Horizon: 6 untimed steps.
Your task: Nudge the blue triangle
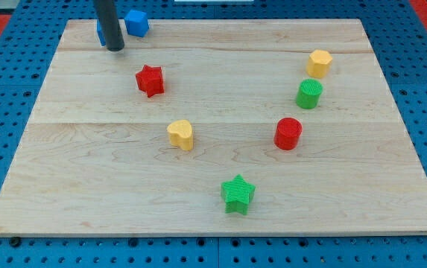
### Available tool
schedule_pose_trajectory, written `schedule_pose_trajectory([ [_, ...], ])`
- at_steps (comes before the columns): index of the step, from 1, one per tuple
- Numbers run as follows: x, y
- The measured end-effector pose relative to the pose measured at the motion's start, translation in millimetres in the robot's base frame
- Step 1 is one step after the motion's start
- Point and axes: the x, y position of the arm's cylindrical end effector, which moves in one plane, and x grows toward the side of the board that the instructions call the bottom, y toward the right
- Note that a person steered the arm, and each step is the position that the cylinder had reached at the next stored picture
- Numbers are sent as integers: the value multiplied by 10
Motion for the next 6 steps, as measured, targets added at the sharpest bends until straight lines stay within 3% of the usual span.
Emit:
schedule_pose_trajectory([
  [3, -323, 350],
  [6, -336, -41],
])
